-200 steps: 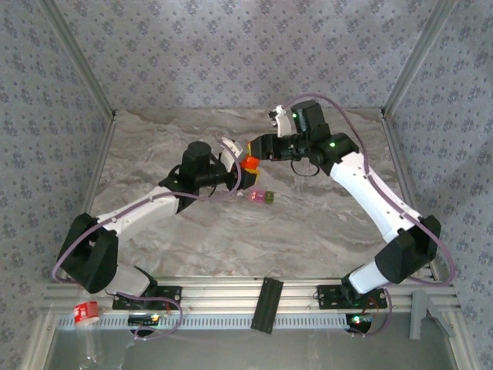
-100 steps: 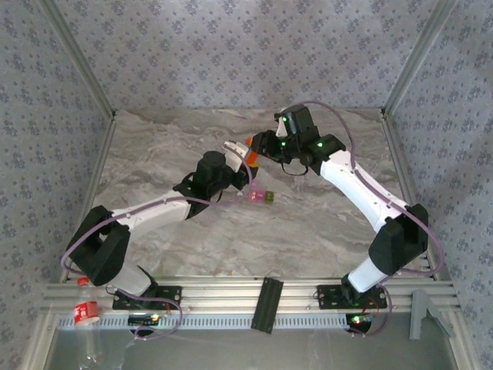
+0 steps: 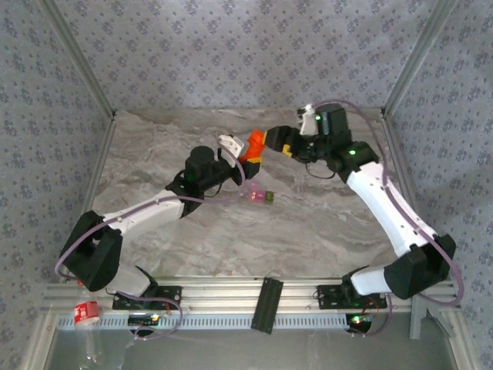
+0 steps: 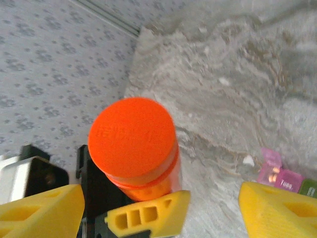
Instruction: Sort the pills into containers
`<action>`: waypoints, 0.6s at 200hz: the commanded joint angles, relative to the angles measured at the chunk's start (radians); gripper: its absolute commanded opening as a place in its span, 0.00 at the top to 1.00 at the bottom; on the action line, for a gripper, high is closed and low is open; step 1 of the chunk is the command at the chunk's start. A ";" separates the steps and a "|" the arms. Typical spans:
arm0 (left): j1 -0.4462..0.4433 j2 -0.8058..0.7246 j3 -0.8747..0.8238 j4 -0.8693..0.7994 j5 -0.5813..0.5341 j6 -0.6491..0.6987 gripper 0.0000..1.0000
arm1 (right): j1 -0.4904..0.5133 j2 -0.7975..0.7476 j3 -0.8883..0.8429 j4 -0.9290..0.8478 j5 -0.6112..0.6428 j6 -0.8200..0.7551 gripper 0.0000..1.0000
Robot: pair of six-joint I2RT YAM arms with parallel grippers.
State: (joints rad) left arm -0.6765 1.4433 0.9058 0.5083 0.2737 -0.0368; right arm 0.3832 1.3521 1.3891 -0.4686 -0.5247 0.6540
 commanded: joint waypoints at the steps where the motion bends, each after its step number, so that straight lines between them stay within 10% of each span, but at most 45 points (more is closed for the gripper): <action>1: 0.039 -0.051 0.025 0.010 0.262 -0.043 1.00 | -0.027 -0.034 0.022 0.015 -0.141 -0.168 0.15; 54: 0.080 -0.013 0.105 -0.083 0.557 -0.116 1.00 | -0.009 0.023 0.174 -0.128 -0.234 -0.380 0.15; 120: 0.080 -0.009 0.122 -0.101 0.588 -0.122 1.00 | 0.036 0.075 0.201 -0.223 -0.174 -0.435 0.17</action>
State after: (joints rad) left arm -0.6022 1.4296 0.9878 0.4053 0.8082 -0.1482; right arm 0.4122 1.4239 1.5818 -0.6468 -0.7059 0.2657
